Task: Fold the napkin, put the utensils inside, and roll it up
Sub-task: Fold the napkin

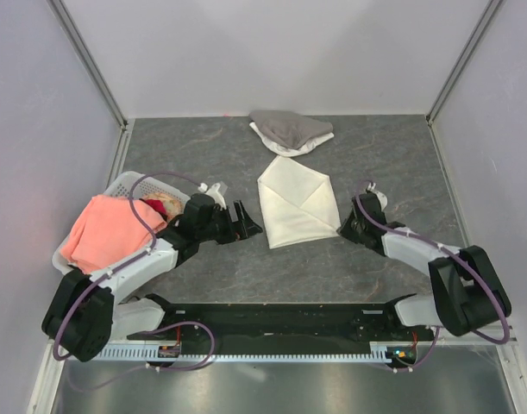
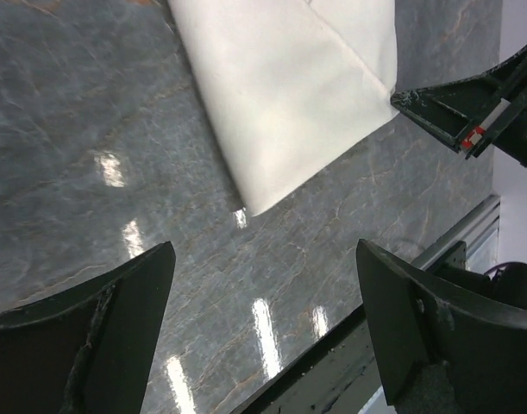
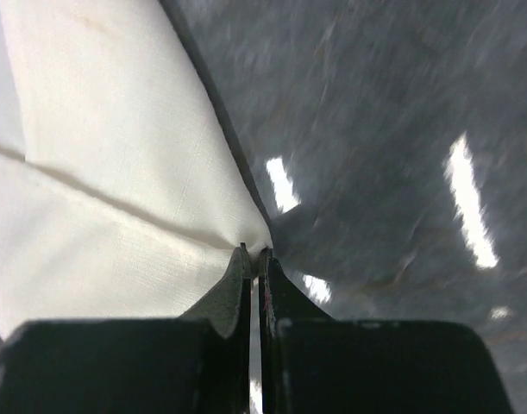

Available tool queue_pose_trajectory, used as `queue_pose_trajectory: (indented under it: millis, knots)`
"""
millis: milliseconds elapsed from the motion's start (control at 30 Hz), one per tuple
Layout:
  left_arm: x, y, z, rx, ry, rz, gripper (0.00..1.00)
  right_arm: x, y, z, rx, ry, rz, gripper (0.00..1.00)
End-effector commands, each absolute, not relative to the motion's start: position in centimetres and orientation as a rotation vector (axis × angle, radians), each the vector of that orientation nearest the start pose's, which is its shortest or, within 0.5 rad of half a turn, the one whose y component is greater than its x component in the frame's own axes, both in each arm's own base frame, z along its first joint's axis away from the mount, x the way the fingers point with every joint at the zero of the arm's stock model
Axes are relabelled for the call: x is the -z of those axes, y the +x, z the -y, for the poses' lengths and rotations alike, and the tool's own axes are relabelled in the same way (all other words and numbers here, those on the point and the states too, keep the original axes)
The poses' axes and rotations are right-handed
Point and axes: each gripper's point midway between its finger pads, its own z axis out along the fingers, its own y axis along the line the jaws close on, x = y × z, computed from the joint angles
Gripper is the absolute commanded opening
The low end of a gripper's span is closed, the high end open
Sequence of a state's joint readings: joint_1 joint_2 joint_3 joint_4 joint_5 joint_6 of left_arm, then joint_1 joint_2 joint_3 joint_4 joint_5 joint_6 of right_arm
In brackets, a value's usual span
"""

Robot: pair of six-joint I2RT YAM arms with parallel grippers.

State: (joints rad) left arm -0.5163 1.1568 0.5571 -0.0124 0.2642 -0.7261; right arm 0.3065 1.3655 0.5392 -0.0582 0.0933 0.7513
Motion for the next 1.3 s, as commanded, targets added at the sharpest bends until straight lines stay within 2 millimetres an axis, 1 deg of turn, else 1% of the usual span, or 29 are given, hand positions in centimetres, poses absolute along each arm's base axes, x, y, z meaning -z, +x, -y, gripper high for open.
queue_pose_trajectory:
  millis: [0,67,100,133,167,200,233,300,367,400,467,700,767,900,967,1100,1267]
  knots:
    - [-10.0,25.6,24.4,0.983,-0.130,-2.282,0.92,1.7,21.7,-11.2,-0.280,0.757,-2.587,0.00]
    - [-8.3,25.3,24.4,0.959,-0.149,-2.317,0.89,1.5,20.6,-11.5,-0.303,0.785,-2.565,0.00]
    - [-7.7,25.5,24.2,0.940,-0.167,-2.322,0.88,1.4,20.1,-12.2,-0.334,0.804,-2.556,0.00]
    - [-7.2,25.5,24.0,0.931,-0.181,-2.324,0.86,1.2,19.8,-12.1,-0.342,0.823,-2.532,0.00]
    - [-6.5,25.5,23.8,0.911,-0.207,-2.335,0.85,1.1,19.6,-12.2,-0.348,0.828,-2.522,0.00]
    - [-6.1,25.5,23.7,0.907,-0.219,-2.340,0.84,0.7,19.6,-12.6,-0.373,0.824,-2.504,0.00]
    - [-5.7,25.4,23.7,0.907,-0.226,-2.342,0.83,0.7,19.4,-12.5,-0.368,0.820,-2.504,0.00]
    - [-4.9,25.2,23.5,0.889,-0.248,-2.359,0.81,0.5,19.4,-12.5,-0.355,0.807,-2.503,0.00]
    - [-4.5,25.1,23.4,0.866,-0.253,-2.357,0.78,0.2,19.6,-12.4,-0.338,0.793,-2.504,0.00]
    - [-4.0,25.0,23.3,0.854,-0.258,-2.365,0.75,0.1,19.6,-12.4,-0.330,0.774,-2.506,0.01]
    - [-3.9,24.9,23.5,0.867,-0.255,-2.364,0.73,-0.1,19.7,-12.4,-0.319,0.766,-2.506,0.01]
    - [-2.0,24.0,24.3,0.872,-0.242,-2.433,0.60,-0.9,20.1,-12.2,-0.325,0.770,-2.471,0.04]
    - [-1.3,23.5,24.4,0.871,-0.236,-2.465,0.56,-1.0,20.2,-12.2,-0.324,0.767,-2.464,0.06]
    - [-0.1,22.3,24.2,0.847,-0.224,-2.526,0.54,-1.4,20.4,-12.1,-0.323,0.766,-2.453,0.06]
    - [0.1,21.6,24.2,0.839,-0.211,-2.543,0.54,-1.5,20.5,-12.2,-0.326,0.768,-2.448,0.07]
    - [1.1,20.2,23.6,0.812,-0.211,-2.585,0.54,-1.8,20.5,-12.6,-0.339,0.750,-2.451,0.06]
    - [2.2,18.9,23.1,0.781,-0.204,-2.631,0.53,-1.5,20.2,-13.2,-0.337,0.726,-2.471,0.05]
